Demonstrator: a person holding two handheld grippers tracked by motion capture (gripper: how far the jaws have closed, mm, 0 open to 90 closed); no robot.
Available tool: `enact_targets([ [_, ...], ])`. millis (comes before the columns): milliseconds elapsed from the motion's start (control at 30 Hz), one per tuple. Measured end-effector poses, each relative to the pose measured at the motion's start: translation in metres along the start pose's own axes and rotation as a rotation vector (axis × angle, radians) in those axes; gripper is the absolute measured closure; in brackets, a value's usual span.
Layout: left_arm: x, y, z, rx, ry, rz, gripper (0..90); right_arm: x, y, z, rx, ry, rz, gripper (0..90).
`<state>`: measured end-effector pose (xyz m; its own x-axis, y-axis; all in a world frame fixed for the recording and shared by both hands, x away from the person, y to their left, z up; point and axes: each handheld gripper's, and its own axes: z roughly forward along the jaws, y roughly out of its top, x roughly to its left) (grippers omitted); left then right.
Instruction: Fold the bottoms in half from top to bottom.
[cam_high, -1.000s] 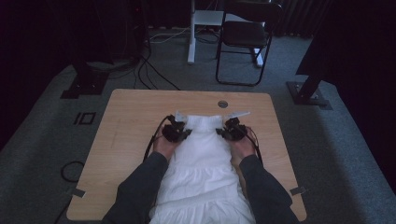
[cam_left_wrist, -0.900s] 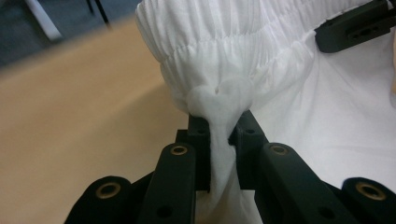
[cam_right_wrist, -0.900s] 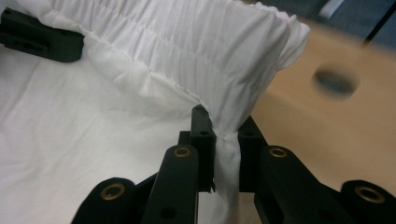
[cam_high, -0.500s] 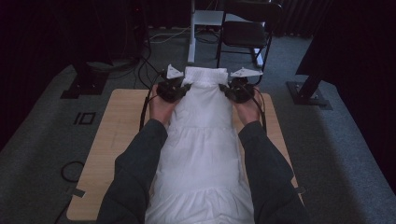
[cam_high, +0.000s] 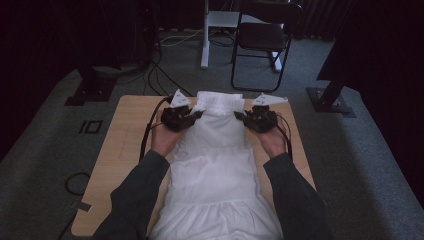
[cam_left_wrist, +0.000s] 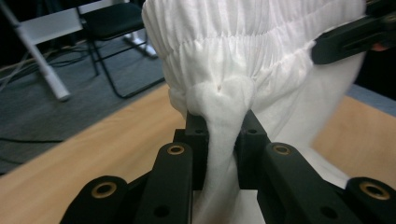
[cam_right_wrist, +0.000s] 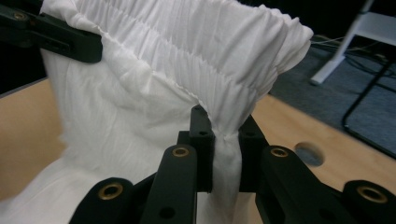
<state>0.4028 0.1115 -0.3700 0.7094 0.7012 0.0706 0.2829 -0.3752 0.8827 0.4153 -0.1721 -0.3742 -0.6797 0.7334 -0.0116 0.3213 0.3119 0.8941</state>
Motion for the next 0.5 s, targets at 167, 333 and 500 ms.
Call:
enact_targets([
  [167,-0.034,-0.035,-0.023,-0.002,-0.045,0.041,78.9,0.024,-0.036,-0.022,0.009,0.062,-0.014,80.7],
  [333,-0.067,-0.095,-0.029,0.057,-0.096,0.031,78.4,0.049,-0.087,-0.028,0.072,0.116,-0.027,80.6],
  [500,-0.083,-0.153,-0.016,0.217,-0.157,-0.025,77.8,0.069,-0.144,-0.013,0.201,0.172,-0.009,80.3],
])
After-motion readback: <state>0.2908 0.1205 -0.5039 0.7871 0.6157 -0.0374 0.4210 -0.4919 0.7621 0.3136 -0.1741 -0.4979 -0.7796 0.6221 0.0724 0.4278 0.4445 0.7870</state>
